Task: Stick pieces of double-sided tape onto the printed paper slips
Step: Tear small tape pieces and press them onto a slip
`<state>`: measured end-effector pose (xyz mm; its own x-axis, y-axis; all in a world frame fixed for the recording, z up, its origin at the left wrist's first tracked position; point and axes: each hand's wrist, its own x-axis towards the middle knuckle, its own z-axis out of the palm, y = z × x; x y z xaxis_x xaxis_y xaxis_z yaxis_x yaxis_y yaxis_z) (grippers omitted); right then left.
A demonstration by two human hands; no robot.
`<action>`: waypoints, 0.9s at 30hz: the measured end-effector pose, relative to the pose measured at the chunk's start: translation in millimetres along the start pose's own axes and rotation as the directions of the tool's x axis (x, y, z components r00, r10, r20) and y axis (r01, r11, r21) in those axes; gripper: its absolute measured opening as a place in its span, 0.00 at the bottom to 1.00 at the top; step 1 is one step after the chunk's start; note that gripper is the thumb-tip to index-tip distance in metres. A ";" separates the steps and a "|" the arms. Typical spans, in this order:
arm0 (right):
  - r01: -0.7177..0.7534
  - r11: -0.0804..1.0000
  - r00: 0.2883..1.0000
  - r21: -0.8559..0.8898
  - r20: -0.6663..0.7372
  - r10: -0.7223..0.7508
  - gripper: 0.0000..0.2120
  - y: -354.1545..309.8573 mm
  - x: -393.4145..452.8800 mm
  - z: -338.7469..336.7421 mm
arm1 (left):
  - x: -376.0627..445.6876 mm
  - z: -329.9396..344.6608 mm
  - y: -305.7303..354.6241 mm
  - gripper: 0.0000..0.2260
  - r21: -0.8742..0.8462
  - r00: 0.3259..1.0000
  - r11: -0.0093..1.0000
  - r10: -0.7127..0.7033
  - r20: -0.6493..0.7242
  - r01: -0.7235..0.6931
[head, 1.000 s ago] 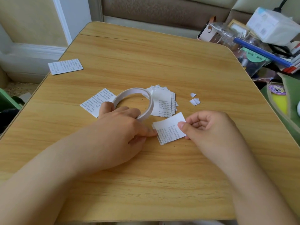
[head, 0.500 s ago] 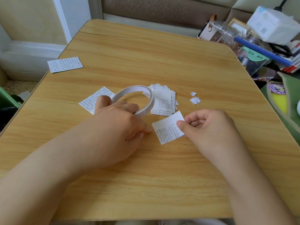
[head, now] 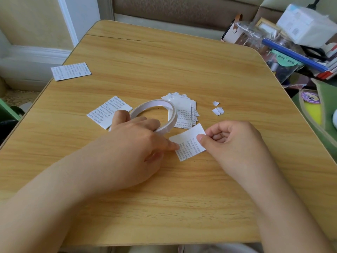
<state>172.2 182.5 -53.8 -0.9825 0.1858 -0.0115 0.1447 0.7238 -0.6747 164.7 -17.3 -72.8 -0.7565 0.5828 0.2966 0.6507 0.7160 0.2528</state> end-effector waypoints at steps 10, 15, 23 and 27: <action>0.069 0.993 0.997 -0.091 -0.027 -0.071 0.06 -1.7 -6.5 0.4 | 1.1 0.0 1.4 0.20 0.008 0.999 0.999 -0.033 0.031 0.033; 0.045 0.996 0.999 -0.079 0.025 -0.043 0.05 -7.7 -10.3 -3.7 | 2.0 0.5 1.9 0.19 -0.004 0.998 0.999 -0.043 0.053 0.044; -0.139 0.949 0.965 0.284 0.255 0.065 0.08 -9.9 -5.5 -4.1 | 2.5 -2.5 4.0 0.20 -0.030 0.994 0.996 -0.079 0.077 0.081; -0.184 0.917 0.952 0.352 0.296 0.077 0.06 -11.6 -3.7 -6.6 | 2.0 -1.4 4.3 0.19 -0.029 0.995 0.997 -0.073 0.063 0.074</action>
<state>174.9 177.8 -41.1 -0.9588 0.0360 -0.2818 0.2726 0.3956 -0.8770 166.1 -13.5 -69.8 -0.8043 0.5524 0.2190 0.5942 0.7461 0.3004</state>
